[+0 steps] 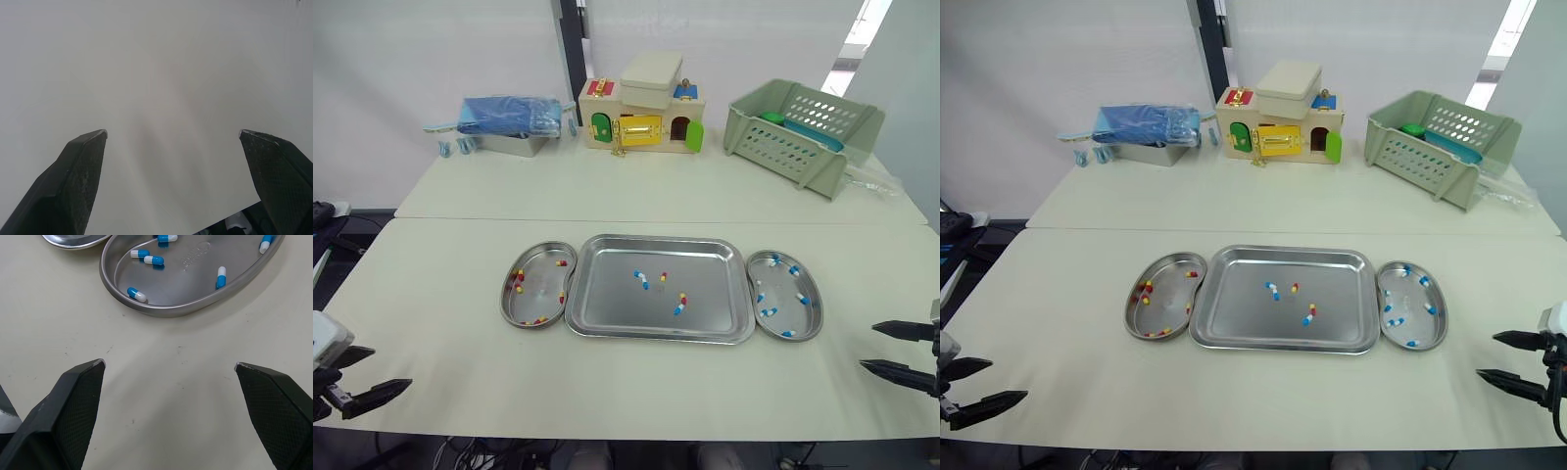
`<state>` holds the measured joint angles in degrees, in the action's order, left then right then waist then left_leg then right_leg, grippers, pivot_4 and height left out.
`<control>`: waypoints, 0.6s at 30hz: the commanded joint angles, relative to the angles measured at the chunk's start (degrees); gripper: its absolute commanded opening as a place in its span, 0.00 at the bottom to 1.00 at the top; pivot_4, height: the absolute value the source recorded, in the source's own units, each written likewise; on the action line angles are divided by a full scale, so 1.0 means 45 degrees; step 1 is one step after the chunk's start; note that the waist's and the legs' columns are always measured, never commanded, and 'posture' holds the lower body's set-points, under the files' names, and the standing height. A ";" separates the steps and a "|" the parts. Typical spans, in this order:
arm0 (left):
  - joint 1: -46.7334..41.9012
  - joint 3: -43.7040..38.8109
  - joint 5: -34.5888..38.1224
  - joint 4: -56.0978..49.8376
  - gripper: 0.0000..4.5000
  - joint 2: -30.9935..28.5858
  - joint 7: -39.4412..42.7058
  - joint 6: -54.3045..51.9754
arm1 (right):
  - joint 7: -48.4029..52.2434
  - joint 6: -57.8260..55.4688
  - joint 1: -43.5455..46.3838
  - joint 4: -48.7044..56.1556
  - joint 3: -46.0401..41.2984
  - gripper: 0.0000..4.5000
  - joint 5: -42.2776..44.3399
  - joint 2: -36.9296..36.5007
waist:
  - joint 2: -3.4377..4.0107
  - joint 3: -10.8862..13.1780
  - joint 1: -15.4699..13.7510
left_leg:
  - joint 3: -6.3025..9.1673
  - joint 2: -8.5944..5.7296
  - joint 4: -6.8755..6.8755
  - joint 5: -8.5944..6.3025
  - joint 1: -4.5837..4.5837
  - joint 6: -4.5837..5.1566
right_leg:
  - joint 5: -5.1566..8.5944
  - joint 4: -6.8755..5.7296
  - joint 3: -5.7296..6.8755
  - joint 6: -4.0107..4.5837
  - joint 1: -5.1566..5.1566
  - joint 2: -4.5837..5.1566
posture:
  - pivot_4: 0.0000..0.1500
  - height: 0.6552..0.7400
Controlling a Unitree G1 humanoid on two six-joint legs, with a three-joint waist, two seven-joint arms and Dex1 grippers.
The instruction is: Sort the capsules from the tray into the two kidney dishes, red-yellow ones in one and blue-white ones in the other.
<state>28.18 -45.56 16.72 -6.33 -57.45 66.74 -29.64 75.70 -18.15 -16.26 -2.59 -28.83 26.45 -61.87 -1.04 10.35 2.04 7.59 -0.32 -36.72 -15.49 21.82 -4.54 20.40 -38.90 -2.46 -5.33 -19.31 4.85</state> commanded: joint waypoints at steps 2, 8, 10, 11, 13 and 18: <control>-0.0581 -0.0219 0.0554 -0.0324 1.00 0.0429 0.0054 0.1093 | 0.0243 0.0052 0.0104 0.0032 -0.0123 1.00 -0.0073 -0.0115 | 0.0001 0.0000 -0.0013 | -0.0001 -0.0001 0.0000 0.0000 0.0001 0.0000 | 0.0000 0.0000 -0.0001 0.0000 0.0000 0.0000 | 1.00 1.00; -0.0470 0.0644 0.2478 -0.2917 1.00 0.2303 0.0947 0.2290 | 0.0369 -0.0104 0.0416 -0.0191 -0.0131 1.00 -0.0098 -0.0238 | 0.0001 -0.0001 -0.0007 | -0.0014 -0.0007 -0.0001 0.0000 0.0007 -0.0004 | -0.0001 0.0009 -0.0008 -0.0001 0.0001 0.0016 | 1.00 1.00; -0.0344 0.0992 0.3063 -0.3843 1.00 0.2932 0.0948 0.2515 | 0.0396 -0.0094 0.0394 -0.0203 -0.0171 1.00 -0.0118 -0.0218 | 0.0001 -0.0001 -0.0012 | -0.0012 -0.0006 -0.0004 0.0000 0.0007 -0.0004 | -0.0001 0.0009 -0.0006 -0.0001 0.0003 0.0016 | 1.00 1.00; -0.0256 0.1147 0.3239 -0.4198 1.00 0.3175 0.0936 0.2618 | 0.0399 -0.0105 0.0377 -0.0197 -0.0195 1.00 -0.0121 -0.0211 | 0.0001 -0.0001 -0.0016 | -0.0012 -0.0007 -0.0004 0.0000 0.0007 -0.0004 | -0.0001 0.0008 -0.0005 -0.0001 0.0003 0.0016 | 1.00 1.00; 0.0337 0.1723 0.3702 -0.5065 1.00 0.3974 0.1103 0.2973 | 0.0360 -0.0119 0.0338 -0.0159 -0.0278 1.00 -0.0127 -0.0177 | 0.0002 -0.0002 -0.0012 | -0.0012 -0.0007 -0.0010 0.0000 0.0006 -0.0003 | -0.0001 0.0007 -0.0006 -0.0001 0.0006 0.0015 | 1.00 1.00; 0.0341 0.2936 0.3757 -0.4718 1.00 0.5402 0.1394 0.4906 | 0.0188 -0.0209 0.0350 0.0168 -0.0289 1.00 -0.0021 -0.0001 | 0.0024 -0.0014 -0.0028 | -0.0013 -0.0006 -0.0016 0.0000 0.0003 -0.0002 | -0.0001 0.0006 -0.0006 -0.0001 0.0008 0.0009 | 1.00 1.00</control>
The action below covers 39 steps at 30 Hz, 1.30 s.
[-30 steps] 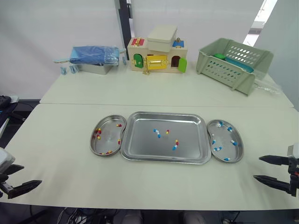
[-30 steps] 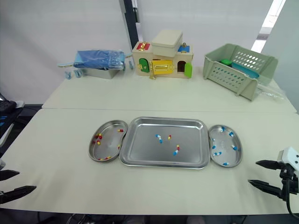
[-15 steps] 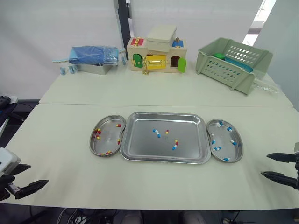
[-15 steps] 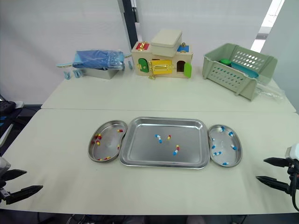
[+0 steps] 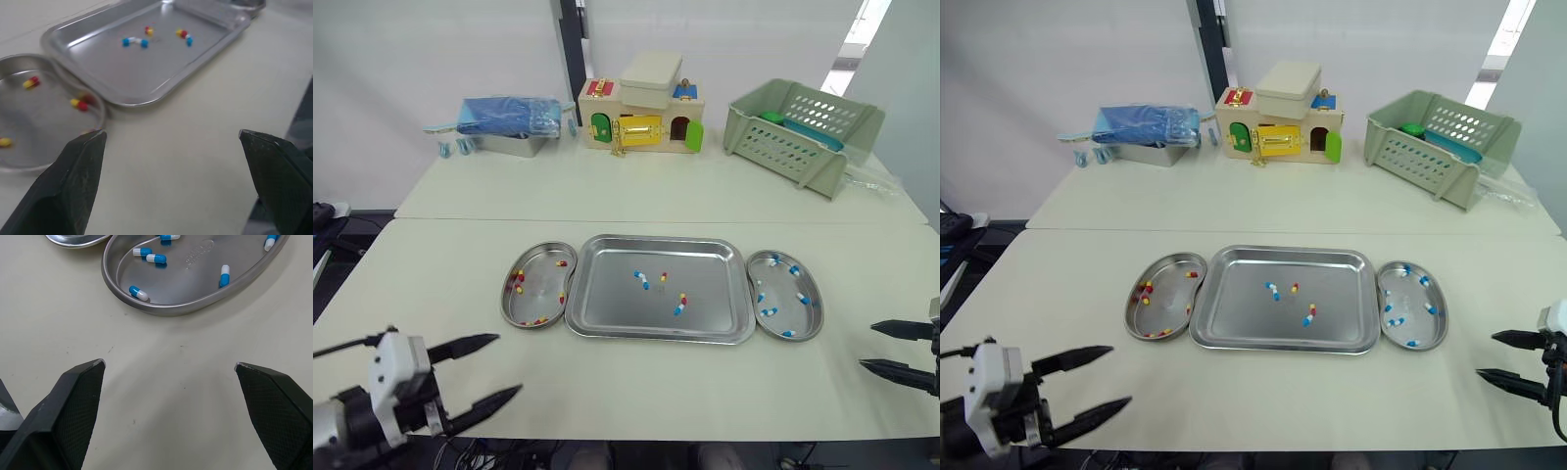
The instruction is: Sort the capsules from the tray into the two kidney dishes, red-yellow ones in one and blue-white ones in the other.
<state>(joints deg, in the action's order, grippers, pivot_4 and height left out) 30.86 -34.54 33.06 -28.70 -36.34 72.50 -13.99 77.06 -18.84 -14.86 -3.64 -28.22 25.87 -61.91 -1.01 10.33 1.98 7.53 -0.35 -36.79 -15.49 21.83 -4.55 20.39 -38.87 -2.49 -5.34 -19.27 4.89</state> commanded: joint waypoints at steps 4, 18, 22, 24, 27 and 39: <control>0.0328 0.1371 -0.0215 0.0687 1.00 0.2059 0.0738 0.3679 | -0.0159 -0.0692 -0.0275 0.1188 -0.0798 1.00 0.0519 0.0136 | 0.0021 -0.0013 -0.0029 | -0.0003 -0.0010 -0.0012 -0.0001 0.0001 0.0000 | -0.0001 0.0008 -0.0001 -0.0002 0.0015 0.0006 | 1.00 1.00; 0.1173 0.2605 -0.0428 0.1711 1.00 0.3447 -0.0304 0.6666 | -0.3662 -0.6524 0.1855 0.7566 -0.0631 1.00 0.6406 0.1195 | 0.0001 -0.0003 -0.0031 | 0.0013 -0.0002 -0.0012 -0.0002 0.0006 0.0003 | -0.0002 0.0024 0.0013 -0.0004 0.0025 -0.0004 | 1.00 1.00; 0.1252 0.2799 -0.0435 0.1678 1.00 0.3477 -0.0784 0.6934 | -0.6154 -0.7253 0.4263 0.8623 0.1407 1.00 0.7007 0.2110 | -0.0014 0.0004 -0.0037 | 0.0022 -0.0003 -0.0013 -0.0002 0.0012 0.0003 | -0.0002 0.0024 0.0020 -0.0005 0.0021 -0.0006 | 1.00 1.00; 0.1280 0.2906 -0.0434 0.1648 1.00 0.3503 -0.1002 0.6995 | -0.6997 -0.7589 0.5338 0.8888 0.2599 1.00 0.6825 0.2472 | -0.0014 0.0004 -0.0040 | 0.0024 -0.0004 -0.0013 -0.0002 0.0016 0.0002 | -0.0002 0.0025 0.0019 -0.0005 0.0017 -0.0005 | 1.00 1.00; 0.1333 0.3085 -0.0424 0.1617 1.00 0.3541 -0.1371 0.7029 | -0.8090 -0.7909 0.6869 0.8916 0.4652 1.00 0.5885 0.3175 | -0.0013 0.0003 -0.0032 | 0.0031 -0.0004 -0.0012 -0.0001 0.0021 0.0002 | -0.0002 0.0024 0.0022 -0.0005 0.0006 -0.0005 | 1.00 1.00; 0.1575 0.3607 -0.0506 0.1441 1.00 0.3649 -0.2485 0.7465 | -1.2431 -0.9678 1.1707 0.5821 1.0926 1.00 0.1222 0.8089 | -0.0004 -0.0005 0.0128 | 0.0048 0.0005 0.0000 0.0001 0.0042 -0.0001 | 0.0001 -0.0021 0.0014 0.0007 -0.0075 -0.0019 | 1.00 1.00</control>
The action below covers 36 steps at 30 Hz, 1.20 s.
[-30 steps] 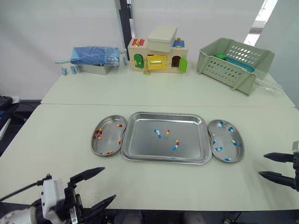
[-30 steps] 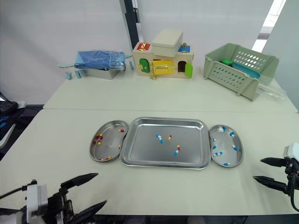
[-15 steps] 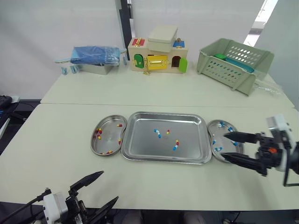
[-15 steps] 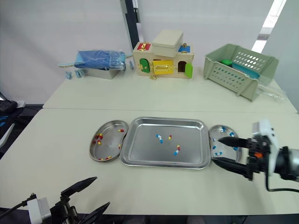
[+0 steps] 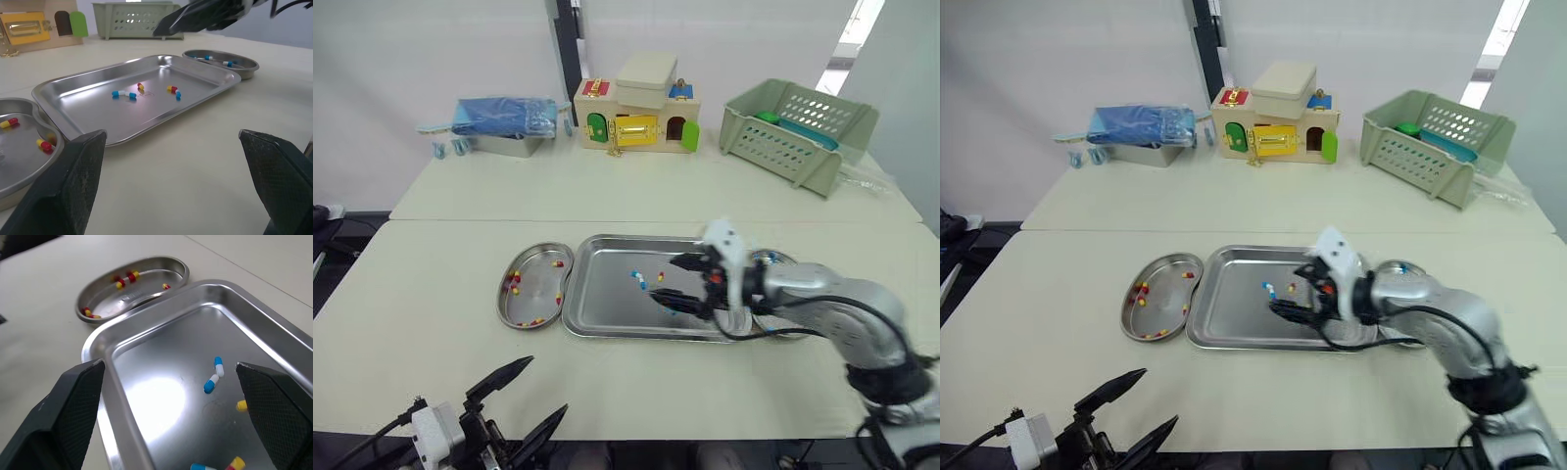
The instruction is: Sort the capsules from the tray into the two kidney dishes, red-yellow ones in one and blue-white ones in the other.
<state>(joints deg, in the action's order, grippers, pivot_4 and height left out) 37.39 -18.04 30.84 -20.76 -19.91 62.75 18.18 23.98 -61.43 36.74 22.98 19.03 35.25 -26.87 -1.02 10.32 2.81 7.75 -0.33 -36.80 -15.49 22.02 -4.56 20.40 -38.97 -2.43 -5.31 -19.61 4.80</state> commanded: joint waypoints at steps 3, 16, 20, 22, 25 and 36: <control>-0.0003 -0.0075 -0.0025 -0.0267 1.00 -0.0070 -0.0581 0.0407 | -0.0964 -0.0367 0.0246 -0.0238 0.0822 1.00 -0.1480 0.0789 | -0.0006 -0.0004 -0.0165 | 0.0002 -0.0014 -0.0007 0.0001 0.0049 -0.0001 | -0.0001 0.0010 0.0003 -0.0001 -0.0030 0.0014 | 1.00 1.00; -0.0031 0.0253 -0.0166 -0.0138 1.00 -0.0043 -0.0992 0.0642 | -0.0637 -0.0334 0.0130 -0.0816 0.0769 1.00 -0.2683 0.1427 | -0.0001 -0.0006 -0.0030 | -0.0001 -0.0005 -0.0009 0.0002 0.0085 -0.0001 | -0.0002 -0.0020 -0.0003 0.0000 -0.0090 0.0003 | 1.00 1.00; 0.0087 0.0294 -0.0127 -0.0080 1.00 -0.0043 -0.1067 0.0765 | -0.0579 -0.0161 0.0079 -0.0679 0.0612 1.00 -0.2774 0.1647 | -0.0001 -0.0006 0.0024 | -0.0001 -0.0005 -0.0009 0.0001 0.0086 -0.0001 | -0.0002 -0.0020 -0.0002 0.0000 -0.0090 0.0003 | 1.00 1.00; 0.0098 0.0295 -0.0172 -0.0152 1.00 -0.0092 -0.1167 0.0796 | -0.0561 -0.0126 -0.0095 -0.0547 0.0379 1.00 -0.2709 0.1715 | -0.0001 -0.0006 0.0032 | -0.0001 -0.0004 -0.0009 0.0001 0.0086 -0.0001 | -0.0002 -0.0020 -0.0002 0.0000 -0.0090 0.0003 | 1.00 1.00; 0.0169 0.0310 -0.0272 -0.0228 1.00 -0.0020 -0.1370 0.0839 | -0.0404 -0.0059 -0.0394 -0.0394 0.0305 1.00 -0.2745 0.1567 | -0.0001 -0.0006 0.0034 | 0.0000 -0.0005 -0.0008 0.0001 0.0089 0.0000 | -0.0002 -0.0019 -0.0002 0.0000 -0.0091 0.0003 | 1.00 1.00; 0.0335 0.0654 -0.0476 -0.0169 1.00 0.0040 -0.1709 0.1146 | -0.0245 -0.0084 -0.0355 -0.0431 0.0234 1.00 -0.2917 0.1763 | 0.0000 -0.0005 0.0084 | -0.0002 -0.0003 -0.0007 0.0001 0.0091 0.0000 | -0.0002 -0.0021 -0.0004 0.0000 -0.0096 0.0001 | 1.00 1.00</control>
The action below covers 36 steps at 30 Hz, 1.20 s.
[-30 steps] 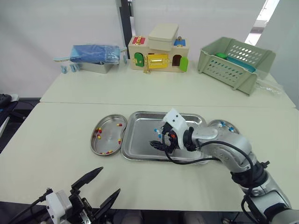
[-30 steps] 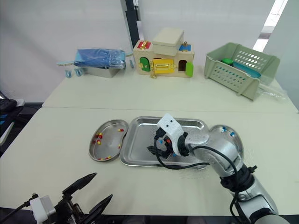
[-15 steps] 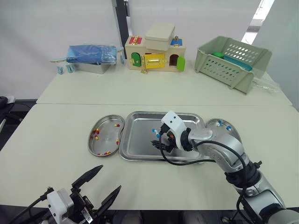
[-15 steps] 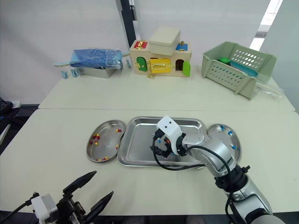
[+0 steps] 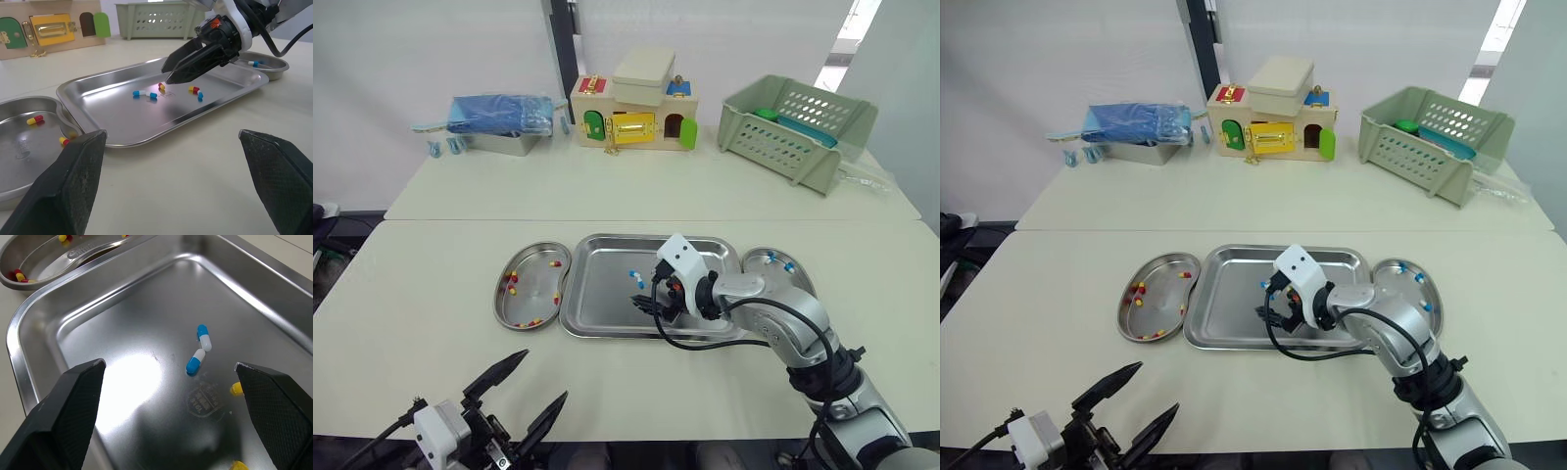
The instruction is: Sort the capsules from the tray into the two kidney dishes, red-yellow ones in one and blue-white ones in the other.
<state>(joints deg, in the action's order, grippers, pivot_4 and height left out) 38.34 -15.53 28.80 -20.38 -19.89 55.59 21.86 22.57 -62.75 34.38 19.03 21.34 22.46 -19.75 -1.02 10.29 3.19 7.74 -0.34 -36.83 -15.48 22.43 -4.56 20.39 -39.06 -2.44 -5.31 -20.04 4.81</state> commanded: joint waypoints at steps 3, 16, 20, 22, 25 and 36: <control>0.0067 0.0111 -0.0021 -0.0217 1.00 -0.0004 -0.0143 0.0367 | 0.0089 0.0171 0.0157 0.0428 -0.0291 1.00 -0.0158 0.0261 | 0.0000 0.0000 0.0000 | 0.0001 0.0000 0.0000 0.0000 0.0000 0.0000 | 0.0000 0.0000 0.0001 0.0000 -0.0001 0.0000 | 1.00 1.00; -0.0473 0.0174 0.0069 0.0248 1.00 -0.0125 -0.0088 0.0467 | -0.0179 0.0021 0.0512 -0.0249 -0.0132 0.71 -0.0673 0.0919 | 0.0001 0.0000 0.0004 | 0.0001 0.0000 0.0000 0.0001 0.0001 -0.0001 | 0.0000 0.0000 0.0000 0.0000 -0.0005 0.0000 | 1.00 1.00; -0.0574 0.0165 0.0129 0.0323 1.00 -0.0213 -0.0028 0.0422 | -0.0293 0.0091 0.0616 -0.0675 -0.0085 0.71 -0.1008 0.1229 | 0.0002 0.0001 0.0009 | 0.0001 0.0000 0.0001 0.0000 0.0002 -0.0001 | 0.0000 -0.0002 -0.0001 0.0000 -0.0008 -0.0001 | 1.00 1.00; -0.0634 0.0156 0.0139 0.0365 1.00 -0.0251 -0.0015 0.0395 | -0.0358 0.0194 0.0674 -0.0988 -0.0007 0.71 -0.1177 0.1352 | 0.0002 0.0001 0.0011 | 0.0002 0.0000 0.0001 0.0001 0.0003 -0.0001 | 0.0000 -0.0002 0.0000 0.0000 -0.0009 -0.0001 | 1.00 1.00; -0.0678 0.0197 0.0138 0.0364 1.00 -0.0272 -0.0024 0.0362 | -0.0361 0.0385 0.0714 -0.1309 0.0072 0.71 -0.1436 0.1495 | 0.0002 0.0001 0.0012 | 0.0002 0.0000 0.0001 0.0001 0.0002 -0.0001 | 0.0000 -0.0002 0.0000 0.0000 -0.0010 -0.0001 | 1.00 1.00; -0.0393 0.0267 0.0023 0.0170 1.00 -0.0073 -0.0410 0.0442 | -0.0204 0.0898 0.0498 -0.1818 0.0556 0.71 -0.2110 0.1687 | 0.0004 0.0001 0.0015 | 0.0001 0.0000 0.0002 0.0001 0.0003 -0.0001 | 0.0000 -0.0003 -0.0003 0.0000 -0.0015 -0.0001 | 1.00 1.00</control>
<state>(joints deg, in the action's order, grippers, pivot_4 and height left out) 35.81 -14.71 28.84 -17.88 -20.38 54.22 23.01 21.30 -60.11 36.61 10.20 23.86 13.78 -12.47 -1.00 10.30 3.26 7.74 -0.34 -36.82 -15.48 22.44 -4.56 20.39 -39.07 -2.46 -5.31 -20.10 4.80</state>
